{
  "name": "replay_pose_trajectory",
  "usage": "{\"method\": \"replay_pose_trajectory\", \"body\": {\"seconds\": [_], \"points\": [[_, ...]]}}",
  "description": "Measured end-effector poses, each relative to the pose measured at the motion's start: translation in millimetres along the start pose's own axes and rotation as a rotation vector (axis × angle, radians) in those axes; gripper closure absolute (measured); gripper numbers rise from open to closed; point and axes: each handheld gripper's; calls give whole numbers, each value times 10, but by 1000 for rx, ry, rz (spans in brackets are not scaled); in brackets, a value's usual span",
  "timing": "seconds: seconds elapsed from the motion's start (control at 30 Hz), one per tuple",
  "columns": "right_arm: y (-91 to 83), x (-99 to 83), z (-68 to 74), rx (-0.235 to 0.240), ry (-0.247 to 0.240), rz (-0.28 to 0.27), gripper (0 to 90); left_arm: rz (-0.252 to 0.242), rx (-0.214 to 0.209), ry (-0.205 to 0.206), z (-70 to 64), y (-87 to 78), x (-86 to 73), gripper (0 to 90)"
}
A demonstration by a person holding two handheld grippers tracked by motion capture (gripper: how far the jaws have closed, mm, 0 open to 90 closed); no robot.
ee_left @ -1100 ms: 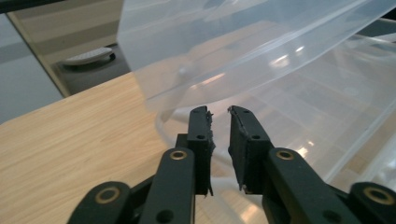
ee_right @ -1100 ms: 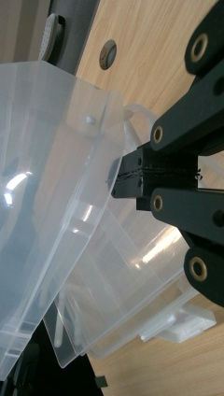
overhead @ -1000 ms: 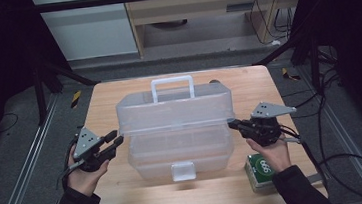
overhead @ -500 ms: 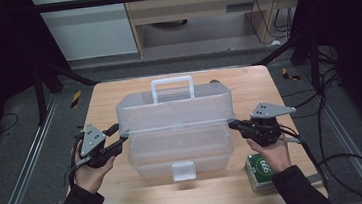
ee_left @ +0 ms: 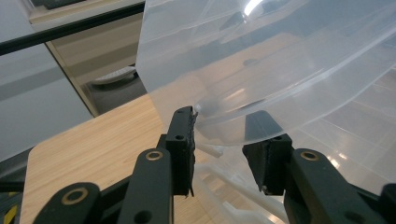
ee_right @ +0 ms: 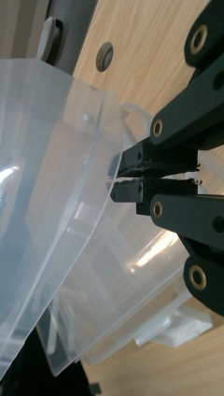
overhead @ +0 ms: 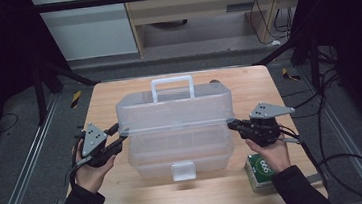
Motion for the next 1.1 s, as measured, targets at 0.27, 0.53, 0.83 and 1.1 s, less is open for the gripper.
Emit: {"method": "replay_pose_trajectory", "body": {"seconds": [0.27, 0.53, 0.83, 1.1], "points": [[15, -129, 4, -51, 8, 116, 769, 4, 3, -1, -2, -4, 6, 637], [155, -281, -10, -36, 59, 208, 742, 7, 3, -4, -1, -9, 14, 640], [241, -332, 16, -12, 70, 237, 738, 6, 3, -10, 3, -14, 29, 644], [303, -347, 26, 6, 100, 263, 746, 6, 9, -20, 11, -9, 91, 652]]}}
Point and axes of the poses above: each handheld gripper's, and its own axes: y roughly forward along the jaws, x roughly out of its top, z roughly to its left, and after that the axes turned 14 degrees about -y, right-handed
